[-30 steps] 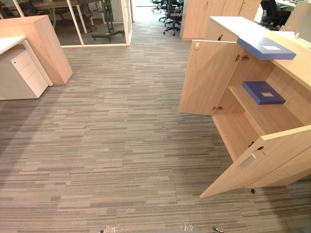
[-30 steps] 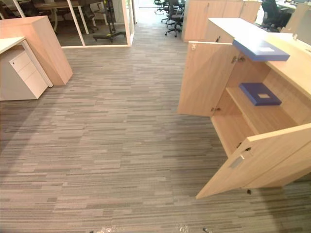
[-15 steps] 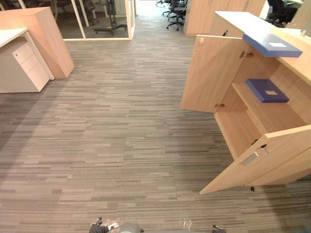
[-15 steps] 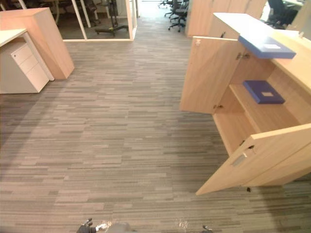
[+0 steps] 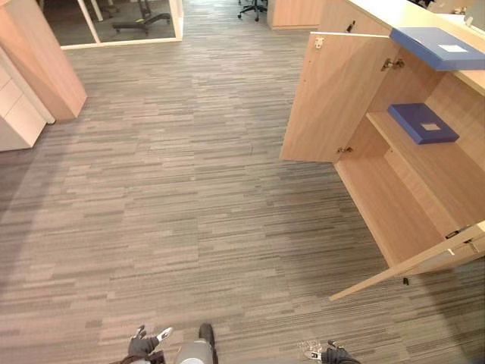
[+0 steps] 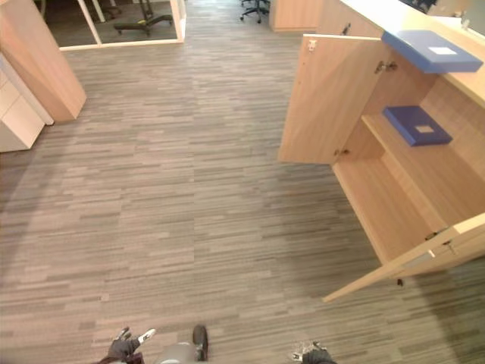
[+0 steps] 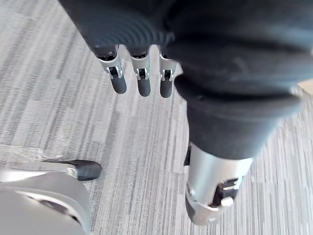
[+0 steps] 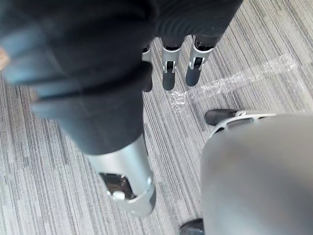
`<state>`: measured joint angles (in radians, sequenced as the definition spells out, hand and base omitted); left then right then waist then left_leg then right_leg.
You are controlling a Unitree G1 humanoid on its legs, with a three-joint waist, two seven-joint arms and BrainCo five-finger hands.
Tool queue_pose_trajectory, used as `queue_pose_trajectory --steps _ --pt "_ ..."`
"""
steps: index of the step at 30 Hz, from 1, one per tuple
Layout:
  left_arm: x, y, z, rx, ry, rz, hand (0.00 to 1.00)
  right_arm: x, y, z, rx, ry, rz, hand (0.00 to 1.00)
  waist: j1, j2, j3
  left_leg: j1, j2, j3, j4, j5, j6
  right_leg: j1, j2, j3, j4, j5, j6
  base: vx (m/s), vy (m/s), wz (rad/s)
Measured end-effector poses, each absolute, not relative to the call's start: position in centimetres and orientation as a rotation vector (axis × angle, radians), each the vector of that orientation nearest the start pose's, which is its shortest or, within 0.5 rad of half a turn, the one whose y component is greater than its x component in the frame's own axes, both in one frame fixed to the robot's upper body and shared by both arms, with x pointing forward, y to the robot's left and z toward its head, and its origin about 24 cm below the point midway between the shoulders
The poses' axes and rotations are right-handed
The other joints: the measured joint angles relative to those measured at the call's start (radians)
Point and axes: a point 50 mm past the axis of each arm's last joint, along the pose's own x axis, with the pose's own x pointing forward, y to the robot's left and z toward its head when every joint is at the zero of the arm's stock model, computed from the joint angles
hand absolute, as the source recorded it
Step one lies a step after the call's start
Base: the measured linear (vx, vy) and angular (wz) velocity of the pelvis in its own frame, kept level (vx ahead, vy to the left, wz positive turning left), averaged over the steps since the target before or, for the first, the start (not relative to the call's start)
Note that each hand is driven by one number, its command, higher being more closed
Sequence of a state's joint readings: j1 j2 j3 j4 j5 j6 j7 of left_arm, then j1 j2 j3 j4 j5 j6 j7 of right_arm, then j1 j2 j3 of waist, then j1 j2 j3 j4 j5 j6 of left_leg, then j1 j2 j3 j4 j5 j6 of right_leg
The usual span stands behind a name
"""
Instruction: Walk over to the cabinet, pick up the folder, carry it to the office cabinet, place the folder inside the office cabinet, then close the office cabinet door
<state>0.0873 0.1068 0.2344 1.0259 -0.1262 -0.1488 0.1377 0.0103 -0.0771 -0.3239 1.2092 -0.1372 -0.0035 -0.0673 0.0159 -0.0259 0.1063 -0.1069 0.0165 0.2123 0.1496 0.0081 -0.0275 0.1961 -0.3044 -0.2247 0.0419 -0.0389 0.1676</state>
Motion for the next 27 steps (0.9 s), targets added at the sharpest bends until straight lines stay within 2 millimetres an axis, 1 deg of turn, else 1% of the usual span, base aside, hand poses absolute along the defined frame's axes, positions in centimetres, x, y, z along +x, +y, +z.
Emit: queue_pose_trajectory --steps 1,2,3,4,5,6,7,8,9,10,11,12,13,14,15,16,17,18,19,20,21,22,23,24,25,26,27 --pt "10.4 22.5 -15.0 -0.054 0.937 0.472 0.00 8.2 -21.7 -16.7 -0.039 1.212 -0.314 0.00 -0.001 0.016 -0.007 0.027 -0.026 0.017 -0.005 -0.011 0.025 -0.006 -0.038 0.008 0.036 0.000 0.000 0.22 0.183 -0.42" --pt "10.4 22.0 -15.0 -0.061 0.938 0.462 0.00 8.1 -22.1 -16.6 -0.047 1.215 -0.317 0.00 0.001 0.029 -0.016 0.041 -0.043 0.017 -0.010 -0.018 0.034 -0.016 -0.054 0.012 0.067 0.000 0.000 0.26 0.232 -0.42" --pt "10.4 21.1 -15.0 -0.066 0.929 0.431 0.00 7.6 -23.0 -16.5 -0.062 1.222 -0.325 0.00 0.004 0.055 -0.033 0.060 -0.074 -0.001 -0.018 -0.030 0.053 -0.050 -0.095 0.007 0.160 -0.001 -0.001 0.26 0.241 -0.20" --pt "10.5 20.2 -14.3 -0.071 0.863 0.402 0.00 7.3 -23.8 -16.3 -0.077 1.223 -0.340 0.00 0.003 0.066 -0.039 0.086 -0.116 -0.028 -0.024 -0.031 0.055 -0.105 -0.161 -0.030 0.317 -0.004 -0.013 0.32 0.286 0.04" --pt "10.2 19.8 -13.8 -0.067 0.812 0.381 0.00 7.3 -24.4 -16.1 -0.083 1.214 -0.356 0.00 0.007 0.067 -0.038 0.114 -0.147 -0.063 -0.029 -0.033 0.057 -0.143 -0.227 -0.090 0.455 -0.003 -0.098 0.27 0.223 0.29" --pt "10.0 19.6 -13.6 -0.059 0.795 0.364 0.00 7.6 -24.7 -16.0 -0.098 1.200 -0.361 0.00 0.007 0.069 -0.036 0.138 -0.160 -0.079 -0.041 -0.039 0.067 -0.170 -0.270 -0.147 0.557 -0.016 -0.186 0.25 0.186 0.47" --pt "9.6 19.2 -13.8 -0.045 0.808 0.325 0.00 8.7 -25.2 -15.6 -0.121 1.164 -0.362 0.00 0.002 0.077 -0.030 0.176 -0.165 -0.095 -0.062 -0.058 0.097 -0.213 -0.297 -0.204 0.699 -0.063 -0.199 0.22 0.120 0.44" --pt "8.8 19.3 -14.5 -0.030 0.872 0.313 0.00 10.5 -24.7 -15.3 -0.124 1.122 -0.332 0.00 0.006 0.089 -0.016 0.202 -0.150 -0.107 -0.068 -0.058 0.097 -0.236 -0.257 -0.228 0.724 -0.118 -0.147 0.19 0.083 0.33" --pt "8.7 19.5 -14.7 -0.026 0.888 0.317 0.00 11.6 -24.1 -15.1 -0.118 1.096 -0.311 0.00 0.007 0.092 -0.003 0.213 -0.135 -0.110 -0.073 -0.059 0.098 -0.255 -0.221 -0.240 0.722 -0.146 -0.135 0.12 -0.003 0.09" --pt "8.9 19.8 -14.9 -0.007 0.908 0.308 0.00 14.1 -22.4 -14.7 -0.096 1.034 -0.265 0.00 0.008 0.092 0.033 0.235 -0.105 -0.113 -0.079 -0.062 0.102 -0.294 -0.139 -0.243 0.704 -0.183 -0.121 0.06 -0.067 -0.01" --pt "9.3 20.0 -15.0 0.013 0.923 0.295 0.00 15.5 -20.6 -14.4 -0.057 0.987 -0.233 0.00 0.008 0.086 0.048 0.238 -0.080 -0.114 -0.080 -0.071 0.109 -0.351 -0.057 -0.233 0.664 -0.187 -0.121 0.05 -0.096 -0.03" --pt "9.6 20.2 -15.0 0.020 0.928 0.296 0.00 15.9 -19.6 -14.4 -0.037 0.974 -0.216 0.00 0.007 0.082 0.054 0.241 -0.074 -0.113 -0.083 -0.083 0.115 -0.377 -0.023 -0.235 0.641 -0.187 -0.121 0.02 -0.185 -0.06" --pt "10.2 20.6 -15.0 0.034 0.931 0.301 0.00 16.0 -18.1 -14.6 -0.003 0.971 -0.196 0.00 0.005 0.065 0.072 0.260 -0.072 -0.112 -0.095 -0.090 0.104 -0.406 0.026 -0.236 0.577 -0.182 -0.124 0.01 -0.188 -0.05" --pt "10.7 21.1 -15.0 0.042 0.931 0.311 0.00 15.7 -17.3 -14.7 0.025 0.976 -0.196 0.00 0.004 0.037 0.079 0.273 -0.083 -0.112 -0.095 -0.103 0.092 -0.412 0.056 -0.235 0.478 -0.156 -0.147 0.01 -0.202 0.00" --pt "10.9 21.3 -14.9 0.047 0.927 0.316 0.00 15.6 -17.3 -14.8 0.033 0.979 -0.201 0.00 0.000 0.019 0.076 0.278 -0.094 -0.114 -0.094 -0.109 0.086 -0.414 0.058 -0.232 0.432 -0.127 -0.184 0.09 -0.208 0.25" --pt "11.0 21.1 -15.0 0.034 0.933 0.321 0.00 15.0 -17.9 -14.9 0.042 0.990 -0.233 0.00 -0.008 0.010 0.074 0.291 -0.097 -0.137 -0.097 -0.121 0.080 -0.405 0.062 -0.237 0.428 -0.089 -0.239 0.13 -0.190 0.27" --pt "11.2 20.1 -15.1 -0.002 0.930 0.324 0.00 14.4 -18.7 -15.1 0.029 1.001 -0.262 0.00 -0.011 0.032 0.067 0.289 -0.069 -0.137 -0.098 -0.139 0.057 -0.394 0.084 -0.266 0.415 -0.104 -0.238 0.19 -0.209 0.27" --pt "11.2 19.9 -15.1 -0.018 0.932 0.333 0.00 14.1 -19.1 -15.1 0.036 1.006 -0.285 0.00 -0.012 0.037 0.067 0.287 -0.055 -0.140 -0.094 -0.147 0.046 -0.387 0.097 -0.276 0.406 -0.110 -0.233 0.14 -0.132 0.23" --pt "10.8 19.1 -15.4 -0.055 0.948 0.341 0.00 13.4 -19.5 -15.3 0.051 1.018 -0.320 0.00 -0.018 0.047 0.060 0.284 -0.023 -0.145 -0.067 -0.163 0.020 -0.362 0.127 -0.305 0.378 -0.125 -0.232 0.25 -0.250 0.45" --pt "10.9 19.2 -15.3 -0.074 0.940 0.350 0.00 12.4 -19.8 -15.6 0.065 1.043 -0.353 0.00 -0.023 0.049 0.059 0.277 0.019 -0.154 -0.011 -0.187 -0.004 -0.313 0.165 -0.345 0.339 -0.137 -0.233 0.23 -0.237 0.56" --pt "10.8 19.4 -15.3 -0.079 0.941 0.357 0.00 11.9 -20.0 -15.7 0.080 1.050 -0.378 0.00 -0.025 0.047 0.057 0.267 0.038 -0.153 0.030 -0.207 -0.008 -0.288 0.187 -0.359 0.316 -0.141 -0.233 0.29 -0.298 0.62" --pt "10.8 19.6 -15.3 -0.090 0.942 0.373 0.00 11.2 -20.2 -15.8 0.090 1.063 -0.401 0.00 -0.027 0.044 0.057 0.239 0.065 -0.148 0.122 -0.239 -0.015 -0.248 0.216 -0.384 0.276 -0.141 -0.234 0.20 -0.190 0.53" --pt "10.7 19.9 -15.3 -0.106 0.938 0.397 0.00 10.8 -20.3 -15.9 0.094 1.071 -0.412 0.00 -0.025 0.039 0.055 0.189 0.096 -0.143 0.252 -0.267 -0.037 -0.210 0.245 -0.403 0.239 -0.138 -0.239 0.23 -0.194 0.49" --pt "10.6 20.1 -15.3 -0.131 0.934 0.428 0.00 10.4 -20.4 -16.0 0.093 1.085 -0.416 0.00 -0.020 0.043 0.050 0.099 0.135 -0.141 0.474 -0.285 -0.063 -0.177 0.279 -0.416 0.204 -0.133 -0.246 0.22 -0.129 0.23" --pt "10.5 20.1 -15.2 -0.172 0.922 0.466 0.00 10.2 -20.4 -16.1 0.094 1.093 -0.417 0.00 -0.014 0.055 0.043 0.018 0.164 -0.139 0.664 -0.276 -0.082 -0.147 0.308 -0.419 0.174 -0.134 -0.246 0.22 -0.105 0.04" --pt "10.4 20.2 -15.2 -0.179 0.923 0.475 0.00 10.2 -20.4 -16.1 0.095 1.095 -0.416 0.00 -0.013 0.059 0.040 -0.010 0.171 -0.134 0.726 -0.274 -0.092 -0.133 0.317 -0.419 0.161 -0.134 -0.245 0.24 -0.069 -0.09" --pt "10.1 20.2 -15.3 -0.179 0.929 0.482 0.00 10.2 -20.3 -16.1 0.097 1.097 -0.416 0.00 -0.011 0.067 0.036 -0.052 0.185 -0.108 0.804 -0.276 -0.087 -0.102 0.332 -0.415 0.132 -0.132 -0.244 0.29 -0.067 -0.10"
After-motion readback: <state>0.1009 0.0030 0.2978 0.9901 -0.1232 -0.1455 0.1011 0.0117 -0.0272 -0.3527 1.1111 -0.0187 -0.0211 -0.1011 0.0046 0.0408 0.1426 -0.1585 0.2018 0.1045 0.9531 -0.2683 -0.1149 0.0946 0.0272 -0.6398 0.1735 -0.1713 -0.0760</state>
